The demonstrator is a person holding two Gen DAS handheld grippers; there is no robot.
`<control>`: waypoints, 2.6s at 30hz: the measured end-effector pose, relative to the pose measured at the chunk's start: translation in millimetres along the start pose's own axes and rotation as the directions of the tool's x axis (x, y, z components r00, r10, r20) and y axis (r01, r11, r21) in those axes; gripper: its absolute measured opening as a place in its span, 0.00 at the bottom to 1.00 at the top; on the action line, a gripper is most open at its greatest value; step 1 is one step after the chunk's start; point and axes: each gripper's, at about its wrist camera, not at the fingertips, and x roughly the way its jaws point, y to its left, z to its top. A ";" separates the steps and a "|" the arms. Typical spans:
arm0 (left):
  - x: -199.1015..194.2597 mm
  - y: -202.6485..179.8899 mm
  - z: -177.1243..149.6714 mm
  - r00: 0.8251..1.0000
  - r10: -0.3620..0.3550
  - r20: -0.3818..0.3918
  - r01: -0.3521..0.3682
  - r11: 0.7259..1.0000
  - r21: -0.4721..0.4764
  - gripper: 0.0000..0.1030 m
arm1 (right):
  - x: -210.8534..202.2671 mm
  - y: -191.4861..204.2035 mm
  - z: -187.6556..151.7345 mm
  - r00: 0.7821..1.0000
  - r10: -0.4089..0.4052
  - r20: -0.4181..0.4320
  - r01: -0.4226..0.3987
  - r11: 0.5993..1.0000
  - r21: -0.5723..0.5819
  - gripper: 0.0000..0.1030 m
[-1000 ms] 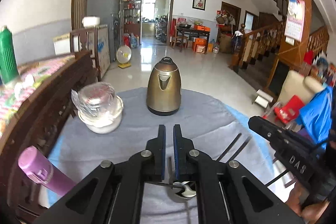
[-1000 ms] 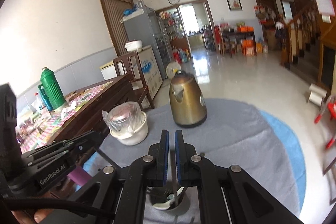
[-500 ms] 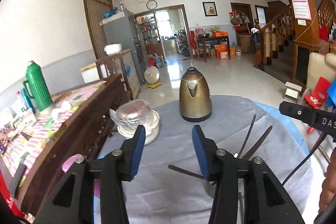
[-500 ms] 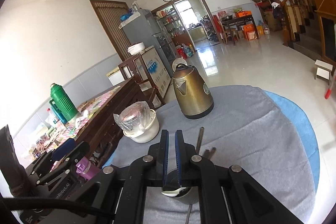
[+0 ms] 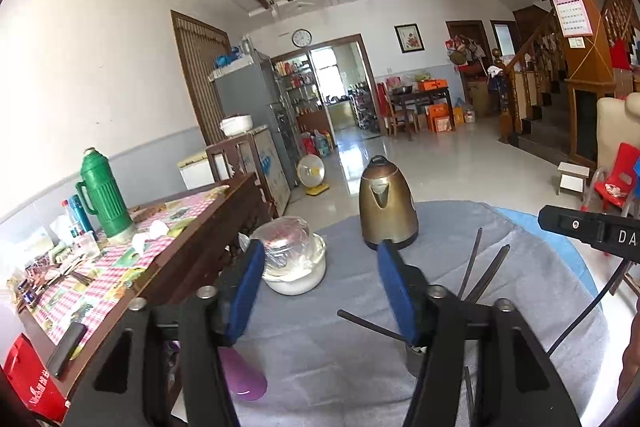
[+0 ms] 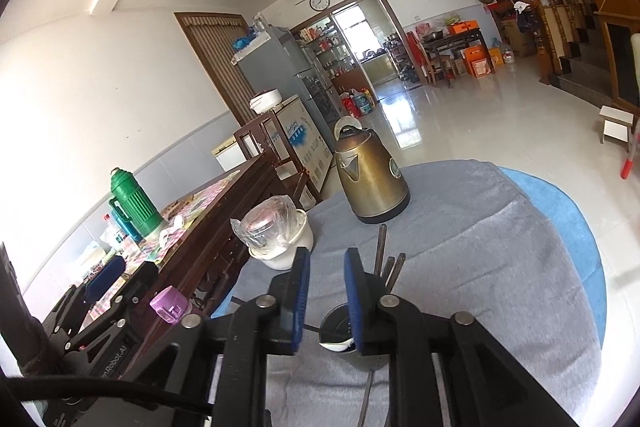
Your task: Organize utensils
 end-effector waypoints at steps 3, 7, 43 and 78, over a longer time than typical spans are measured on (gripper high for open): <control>-14.4 -1.6 0.5 0.999 0.021 0.029 -0.021 1.000 0.002 0.67 | -8.0 1.4 -2.6 1.000 0.001 0.013 -0.001 1.000 0.000 0.20; -32.1 -4.1 2.1 0.998 0.038 0.053 -0.039 0.999 0.016 0.68 | -20.9 2.3 -6.4 1.000 0.003 0.025 -0.003 1.000 0.003 0.20; -142.4 18.7 -10.1 0.982 0.116 0.151 -0.120 0.993 0.016 0.78 | -106.3 46.4 -34.6 0.993 0.094 0.075 -0.090 0.995 -0.049 0.22; -139.5 41.9 -48.1 0.985 0.173 0.000 -0.173 0.983 -0.065 0.78 | -84.5 58.8 -92.4 0.990 0.119 -0.077 -0.122 0.992 -0.036 0.22</control>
